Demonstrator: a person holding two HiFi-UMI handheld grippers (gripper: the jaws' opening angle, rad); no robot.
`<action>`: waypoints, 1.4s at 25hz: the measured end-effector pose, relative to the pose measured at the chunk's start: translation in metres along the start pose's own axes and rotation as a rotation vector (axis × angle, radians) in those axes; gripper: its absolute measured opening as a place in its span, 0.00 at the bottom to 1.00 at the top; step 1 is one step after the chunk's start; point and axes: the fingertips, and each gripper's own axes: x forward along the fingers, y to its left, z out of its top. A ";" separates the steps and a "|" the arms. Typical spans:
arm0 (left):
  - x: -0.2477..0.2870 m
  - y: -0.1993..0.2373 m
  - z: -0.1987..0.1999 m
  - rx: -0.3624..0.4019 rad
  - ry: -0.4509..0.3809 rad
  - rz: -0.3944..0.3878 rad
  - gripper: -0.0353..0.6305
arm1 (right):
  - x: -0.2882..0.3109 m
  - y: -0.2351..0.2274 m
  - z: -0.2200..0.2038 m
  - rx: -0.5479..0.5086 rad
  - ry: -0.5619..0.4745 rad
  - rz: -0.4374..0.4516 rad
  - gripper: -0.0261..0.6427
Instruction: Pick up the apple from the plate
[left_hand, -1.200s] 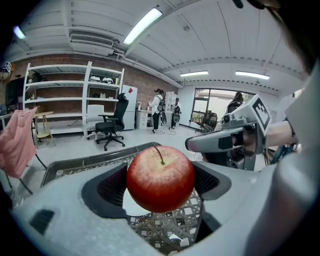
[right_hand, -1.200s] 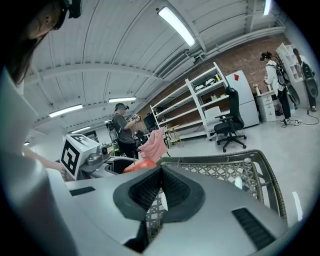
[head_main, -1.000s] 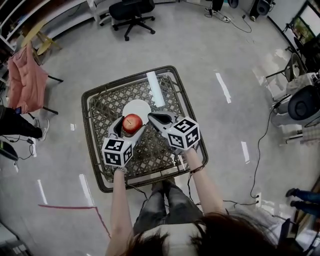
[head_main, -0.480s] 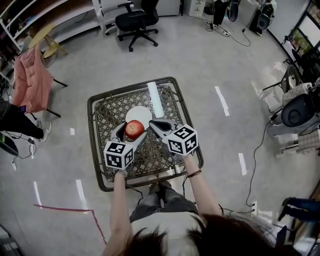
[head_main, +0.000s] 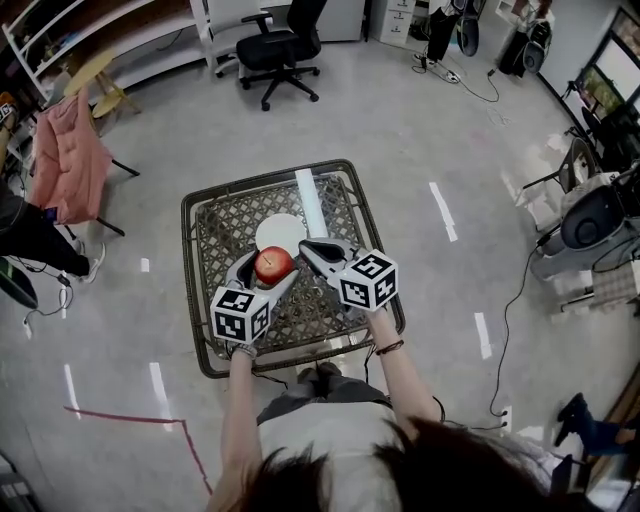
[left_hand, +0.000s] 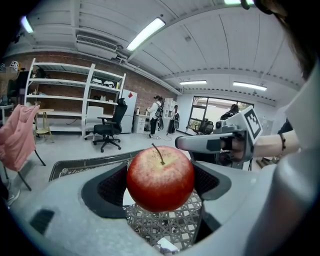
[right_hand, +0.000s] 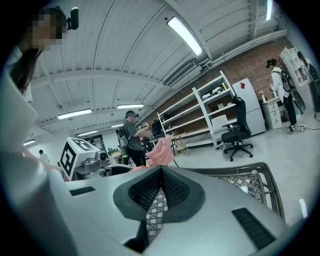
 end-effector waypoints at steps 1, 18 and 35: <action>-0.002 -0.001 0.000 -0.001 -0.001 -0.002 0.67 | -0.001 0.002 0.001 -0.001 -0.004 0.002 0.05; -0.023 -0.021 0.006 0.017 -0.010 -0.042 0.67 | -0.022 0.023 0.007 -0.013 -0.030 0.018 0.05; -0.020 -0.022 0.006 0.007 -0.024 -0.050 0.67 | -0.025 0.025 0.009 -0.028 -0.045 0.046 0.05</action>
